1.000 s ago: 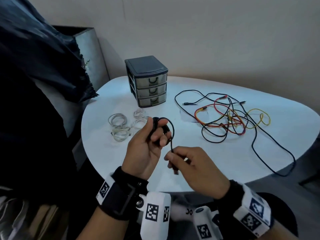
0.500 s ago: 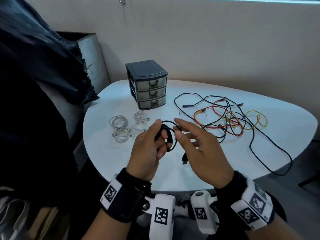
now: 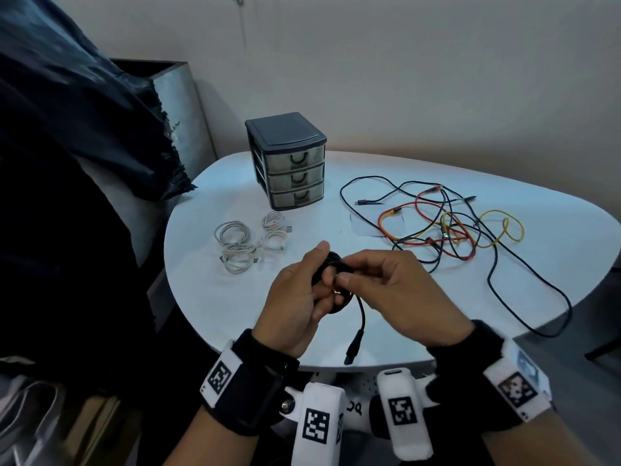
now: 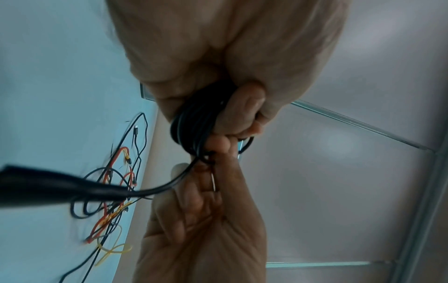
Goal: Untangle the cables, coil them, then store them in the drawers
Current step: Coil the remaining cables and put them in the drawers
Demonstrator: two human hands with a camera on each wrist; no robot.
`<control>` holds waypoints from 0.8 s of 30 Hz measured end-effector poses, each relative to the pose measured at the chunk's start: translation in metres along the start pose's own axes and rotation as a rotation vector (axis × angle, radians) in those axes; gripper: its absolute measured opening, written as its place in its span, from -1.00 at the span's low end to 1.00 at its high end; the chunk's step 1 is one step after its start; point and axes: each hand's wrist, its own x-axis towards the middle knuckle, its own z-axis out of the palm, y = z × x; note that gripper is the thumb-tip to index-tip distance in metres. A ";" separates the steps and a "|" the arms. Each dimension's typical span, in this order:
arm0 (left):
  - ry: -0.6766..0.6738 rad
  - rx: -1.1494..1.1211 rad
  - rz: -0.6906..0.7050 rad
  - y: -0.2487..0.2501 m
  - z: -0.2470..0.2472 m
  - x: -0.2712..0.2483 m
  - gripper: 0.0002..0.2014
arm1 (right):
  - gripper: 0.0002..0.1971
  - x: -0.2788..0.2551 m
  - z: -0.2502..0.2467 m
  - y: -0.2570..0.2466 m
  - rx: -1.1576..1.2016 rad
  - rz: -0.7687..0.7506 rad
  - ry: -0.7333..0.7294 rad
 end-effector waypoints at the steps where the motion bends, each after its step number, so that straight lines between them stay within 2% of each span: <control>1: -0.028 -0.002 -0.012 -0.001 -0.001 0.001 -0.52 | -0.90 -0.001 -0.005 -0.001 0.060 0.042 -0.047; 4: -0.083 0.008 -0.042 -0.003 0.000 0.000 -0.57 | -0.91 -0.003 -0.013 -0.001 0.036 0.058 -0.111; 6: -0.043 0.045 -0.038 -0.008 0.001 0.003 -0.56 | -0.90 -0.003 -0.014 0.001 -0.010 0.035 -0.079; 9: 0.041 0.190 0.039 -0.014 0.002 0.008 -0.52 | -0.85 0.000 -0.010 0.008 -0.113 0.029 -0.012; 11: 0.100 0.322 0.090 -0.018 0.003 0.009 -0.51 | -0.83 0.002 -0.008 0.014 -0.234 -0.008 0.033; 13: 0.133 0.357 0.102 -0.022 0.002 0.010 -0.52 | -0.81 0.002 -0.005 0.019 -0.409 -0.062 0.062; 19: 0.182 0.235 0.041 -0.043 -0.003 0.017 -0.50 | -0.67 0.003 0.006 0.028 -0.832 -0.071 0.022; 21: 0.170 0.229 0.034 -0.047 -0.008 0.018 -0.49 | -0.67 0.008 0.003 0.027 -0.780 -0.042 -0.025; 24: 0.132 0.309 0.028 -0.054 -0.016 0.021 -0.47 | -0.68 0.015 -0.004 0.029 -0.576 0.083 -0.106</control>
